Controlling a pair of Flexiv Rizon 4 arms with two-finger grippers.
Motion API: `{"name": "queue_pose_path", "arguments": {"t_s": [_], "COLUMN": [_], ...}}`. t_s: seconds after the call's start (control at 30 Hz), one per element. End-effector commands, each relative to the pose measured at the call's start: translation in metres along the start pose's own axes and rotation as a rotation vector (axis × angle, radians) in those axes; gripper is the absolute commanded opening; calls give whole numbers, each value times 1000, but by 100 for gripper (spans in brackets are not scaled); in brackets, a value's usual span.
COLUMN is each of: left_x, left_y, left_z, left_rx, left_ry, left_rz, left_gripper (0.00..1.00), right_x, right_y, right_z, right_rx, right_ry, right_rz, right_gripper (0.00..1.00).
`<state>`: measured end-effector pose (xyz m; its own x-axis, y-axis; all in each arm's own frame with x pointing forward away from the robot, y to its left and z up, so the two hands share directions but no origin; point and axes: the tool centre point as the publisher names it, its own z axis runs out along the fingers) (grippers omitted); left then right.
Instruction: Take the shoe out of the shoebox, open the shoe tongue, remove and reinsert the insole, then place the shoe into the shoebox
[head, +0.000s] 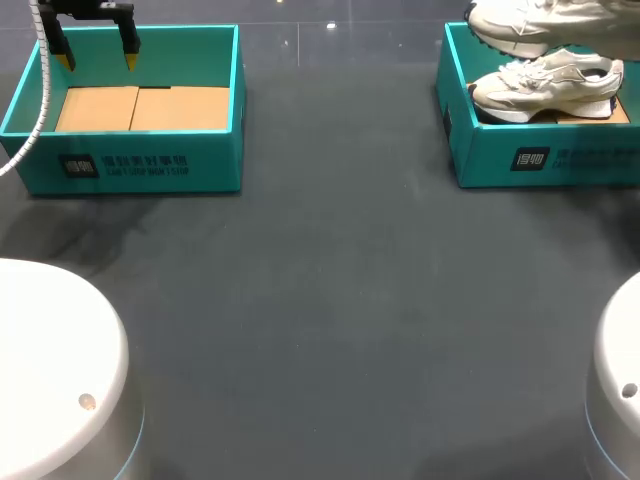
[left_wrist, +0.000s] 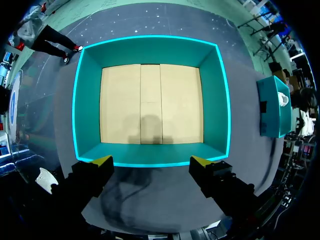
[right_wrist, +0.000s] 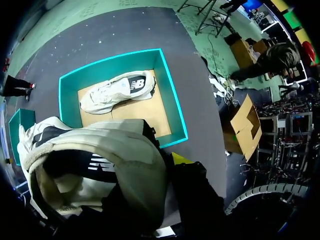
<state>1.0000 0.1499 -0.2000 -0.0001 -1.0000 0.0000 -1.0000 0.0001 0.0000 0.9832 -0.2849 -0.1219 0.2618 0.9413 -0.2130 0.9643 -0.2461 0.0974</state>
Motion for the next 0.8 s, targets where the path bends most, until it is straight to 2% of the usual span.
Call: {"name": "queue_pose_path", "arguments": {"t_s": [0.03,0.33,0.53,0.8], "left_x": [0,0,0,0], "left_y": [0,0,0,0], "left_z": [0,0,0,0], "left_rx": [0,0,0,0], "left_ry": [0,0,0,0], "left_rz": [0,0,0,0], "left_gripper": [100,100,100,100], "right_x": [2,30,53,55], "right_y": [-48,-102,-126,-128], "right_z": [-10,-17,-18,-18], "right_rx": [-83,-97,-74,-72], "right_ry": [2,-4,36,41], "right_rz": [7,17,-5,-10], "right_gripper": [0,0,0,0]}}
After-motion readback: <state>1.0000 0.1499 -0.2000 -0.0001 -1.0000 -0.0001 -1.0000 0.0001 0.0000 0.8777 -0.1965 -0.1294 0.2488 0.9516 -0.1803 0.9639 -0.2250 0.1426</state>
